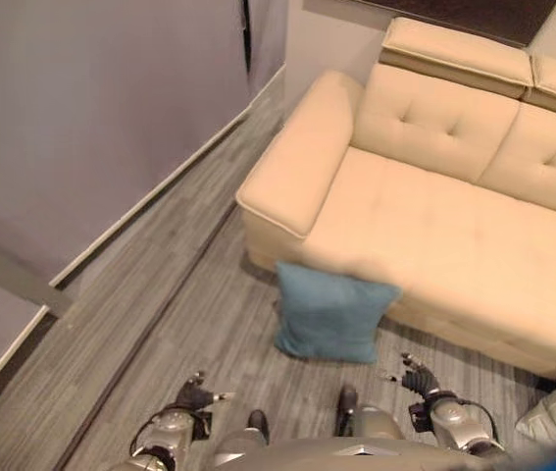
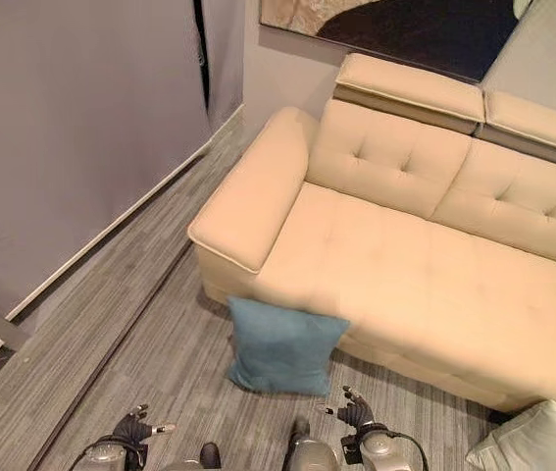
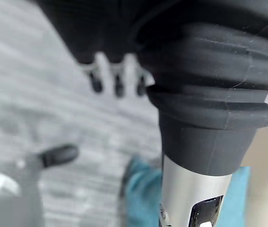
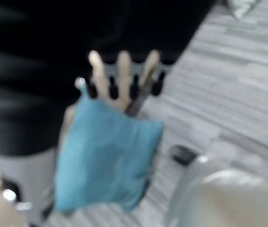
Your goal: Pick up all the scattered cushions and arrange them neatly on the sofa.
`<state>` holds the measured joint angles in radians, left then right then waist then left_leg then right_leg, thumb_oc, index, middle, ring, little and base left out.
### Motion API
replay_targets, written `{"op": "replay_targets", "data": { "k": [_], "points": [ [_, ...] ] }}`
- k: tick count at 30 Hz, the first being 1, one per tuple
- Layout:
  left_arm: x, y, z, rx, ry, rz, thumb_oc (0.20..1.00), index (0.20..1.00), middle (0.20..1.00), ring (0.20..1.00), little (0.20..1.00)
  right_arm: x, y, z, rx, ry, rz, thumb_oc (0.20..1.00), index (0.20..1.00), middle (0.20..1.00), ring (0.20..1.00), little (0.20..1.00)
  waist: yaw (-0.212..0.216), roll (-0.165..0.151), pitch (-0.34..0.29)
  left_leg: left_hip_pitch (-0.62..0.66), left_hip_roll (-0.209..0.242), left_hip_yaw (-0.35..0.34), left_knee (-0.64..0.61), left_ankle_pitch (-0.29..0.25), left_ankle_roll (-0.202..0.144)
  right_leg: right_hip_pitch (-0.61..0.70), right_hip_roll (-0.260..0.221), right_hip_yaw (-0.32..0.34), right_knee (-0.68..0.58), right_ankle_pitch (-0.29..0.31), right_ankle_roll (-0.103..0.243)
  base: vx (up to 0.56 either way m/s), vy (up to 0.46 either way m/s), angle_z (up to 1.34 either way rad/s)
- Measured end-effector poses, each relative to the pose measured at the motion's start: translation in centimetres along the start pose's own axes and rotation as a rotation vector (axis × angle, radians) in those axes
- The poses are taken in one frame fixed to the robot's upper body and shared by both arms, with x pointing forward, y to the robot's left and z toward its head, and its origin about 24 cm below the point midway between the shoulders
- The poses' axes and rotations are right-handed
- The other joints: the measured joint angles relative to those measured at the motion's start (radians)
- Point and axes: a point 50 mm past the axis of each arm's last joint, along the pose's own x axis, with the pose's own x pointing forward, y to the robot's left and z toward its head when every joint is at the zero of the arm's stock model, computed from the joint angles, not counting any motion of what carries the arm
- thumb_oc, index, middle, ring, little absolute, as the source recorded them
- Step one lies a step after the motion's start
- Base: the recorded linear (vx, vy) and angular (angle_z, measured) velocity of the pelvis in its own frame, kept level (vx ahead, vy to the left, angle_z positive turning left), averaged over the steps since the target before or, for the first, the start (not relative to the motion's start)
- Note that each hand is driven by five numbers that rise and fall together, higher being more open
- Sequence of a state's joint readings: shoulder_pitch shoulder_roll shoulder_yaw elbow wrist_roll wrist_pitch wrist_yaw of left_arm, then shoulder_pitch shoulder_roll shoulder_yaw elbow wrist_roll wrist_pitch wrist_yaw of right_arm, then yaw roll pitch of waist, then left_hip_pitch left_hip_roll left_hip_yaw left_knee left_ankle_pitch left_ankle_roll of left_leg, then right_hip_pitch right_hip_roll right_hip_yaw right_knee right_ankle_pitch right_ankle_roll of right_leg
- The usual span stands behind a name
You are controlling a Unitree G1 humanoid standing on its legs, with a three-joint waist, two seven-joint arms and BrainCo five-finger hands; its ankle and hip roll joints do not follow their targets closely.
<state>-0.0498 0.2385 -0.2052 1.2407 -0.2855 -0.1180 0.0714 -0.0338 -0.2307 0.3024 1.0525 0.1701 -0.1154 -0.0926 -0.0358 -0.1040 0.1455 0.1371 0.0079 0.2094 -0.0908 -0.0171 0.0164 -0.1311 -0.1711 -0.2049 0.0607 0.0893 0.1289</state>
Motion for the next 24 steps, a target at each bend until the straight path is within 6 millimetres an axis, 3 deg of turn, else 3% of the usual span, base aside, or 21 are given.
{"op": "replay_targets", "data": {
  "k": [1,3,5,8,10,11,12,14,15,16,19,20,21,24],
  "points": [
    [0.0,-0.4,-0.1,-0.003,0.001,-0.01,1.0,1.0,1.0,1.0,1.0,0.0,-0.1,-0.3,-0.002,0.01,-0.004,1.0,1.0,1.0,1.0,1.0,-0.001,0.009,0.001,0.012,0.01,-0.004,0.003,-0.001,-0.004,0.023,0.013,-0.003,-0.017,0.008,-0.032,0.17,-0.153,0.08],
    [-0.1,-1.2,-0.1,-0.013,0.0,-0.028,1.0,1.0,1.0,1.0,1.0,0.0,-0.6,0.0,-0.01,0.0,-0.012,1.0,1.0,1.0,1.0,1.0,-0.001,0.043,0.007,0.017,0.052,-0.016,0.03,-0.014,-0.025,0.072,0.056,-0.009,-0.074,0.011,-0.045,0.14,-0.17,-0.04],
    [0.0,-1.4,0.0,-0.015,-0.004,-0.032,1.0,1.0,1.0,1.0,1.0,0.1,-1.0,0.4,-0.015,-0.012,-0.02,1.0,1.0,1.0,1.0,1.0,0.002,0.049,0.01,0.01,0.072,-0.04,0.06,-0.016,-0.028,0.108,0.079,-0.025,-0.129,0.023,-0.069,0.09,-0.175,0.15],
    [0.2,-1.6,1.0,-0.014,-0.029,-0.036,1.0,1.0,1.0,1.0,1.0,0.2,-1.4,0.9,-0.018,-0.034,-0.028,1.0,1.0,1.0,1.0,1.0,-0.002,0.049,0.008,-0.055,0.095,-0.077,0.161,-0.013,-0.068,0.132,0.093,-0.057,-0.152,0.016,-0.086,0.02,-0.169,0.32],
    [0.3,-1.7,1.9,-0.011,-0.054,-0.04,1.0,1.0,1.0,1.0,1.0,0.2,-1.5,1.2,-0.021,-0.049,-0.028,1.0,1.0,1.0,1.0,1.0,0.002,0.031,0.016,-0.11,0.094,-0.088,0.271,0.0,-0.098,0.139,0.088,-0.072,-0.158,0.004,-0.103,0.06,-0.09,0.22],
    [0.2,-2.2,2.0,-0.012,-0.064,-0.056,1.0,1.0,1.0,1.0,1.0,0.1,-2.0,1.2,-0.034,-0.056,-0.038,1.0,1.0,1.0,1.0,1.0,0.025,0.034,0.017,-0.154,0.109,-0.14,0.373,-0.012,-0.126,0.155,0.108,-0.066,-0.157,-0.017,-0.143,0.11,-0.048,-0.08],
    [0.2,-2.3,2.1,-0.016,-0.07,-0.06,1.0,1.0,1.0,1.0,1.0,0.1,-2.2,1.3,-0.036,-0.059,-0.043,1.0,1.0,1.0,1.0,1.0,0.028,0.038,0.018,-0.158,0.115,-0.149,0.371,-0.019,-0.133,0.155,0.11,-0.066,-0.158,-0.021,-0.148,0.12,0.051,-0.06],
    [0.2,-2.4,2.3,-0.019,-0.075,-0.063,1.0,1.0,1.0,1.0,1.0,0.1,-2.4,1.4,-0.04,-0.064,-0.049,1.0,1.0,1.0,1.0,1.0,0.027,0.037,0.019,-0.155,0.107,-0.164,0.289,-0.02,-0.134,0.145,0.11,-0.067,-0.158,-0.024,-0.15,0.13,0.075,0.11],
    [0.3,-2.6,2.5,-0.006,-0.081,-0.07,1.0,1.0,1.0,1.0,1.0,0.1,-2.5,1.2,-0.04,-0.056,-0.051,1.0,1.0,1.0,1.0,1.0,0.025,0.033,0.024,-0.155,0.096,-0.17,0.122,-0.007,-0.134,0.131,0.112,-0.065,-0.158,-0.024,-0.149,0.12,0.09,0.09],
    [0.2,-2.6,2.5,-0.006,-0.081,-0.07,1.0,1.0,1.0,1.0,1.0,0.1,-2.4,1.2,-0.038,-0.054,-0.05,1.0,1.0,1.0,1.0,1.0,0.027,0.03,0.028,-0.156,0.092,-0.173,0.068,0.005,-0.137,0.126,0.118,-0.06,-0.158,-0.023,-0.149,0.11,0.115,0.0],
    [0.2,-2.5,2.0,-0.007,-0.069,-0.068,1.0,1.0,1.0,1.0,1.0,0.1,-2.3,1.3,-0.034,-0.058,-0.05,1.0,1.0,1.0,1.0,1.0,0.029,0.039,0.04,-0.168,0.087,-0.203,0.057,0.014,-0.127,0.115,0.146,-0.029,-0.158,-0.019,-0.143,0.1,0.173,-0.47],
    [0.2,-2.5,1.9,-0.019,-0.066,-0.068,1.0,1.0,1.0,1.0,1.0,0.1,-2.6,1.4,-0.03,-0.062,-0.057,1.0,1.0,1.0,1.0,1.0,0.029,0.052,0.042,-0.175,0.073,-0.198,0.078,0.003,-0.1,0.098,0.161,-0.008,-0.149,-0.018,-0.142,0.08,0.18,-0.85],
    [0.2,-2.3,2.0,-0.017,-0.068,-0.063,1.0,1.0,1.0,1.0,1.0,0.1,-2.4,1.2,-0.025,-0.058,-0.053,1.0,1.0,1.0,1.0,1.0,0.025,0.046,0.048,-0.172,0.064,-0.196,0.085,0.03,-0.089,0.092,0.158,0.003,-0.146,-0.017,-0.142,0.11,0.242,-0.85],
    [0.2,-1.9,2.6,-0.017,-0.092,-0.056,1.0,1.0,1.0,1.0,1.0,-0.1,-2.3,0.7,-0.006,-0.043,-0.054,1.0,1.0,1.0,1.0,1.0,0.024,0.033,0.057,-0.183,0.036,-0.144,0.095,0.031,-0.048,0.041,0.12,0.04,-0.104,-0.008,-0.122,-0.01,0.143,-0.63]
  ]
}}
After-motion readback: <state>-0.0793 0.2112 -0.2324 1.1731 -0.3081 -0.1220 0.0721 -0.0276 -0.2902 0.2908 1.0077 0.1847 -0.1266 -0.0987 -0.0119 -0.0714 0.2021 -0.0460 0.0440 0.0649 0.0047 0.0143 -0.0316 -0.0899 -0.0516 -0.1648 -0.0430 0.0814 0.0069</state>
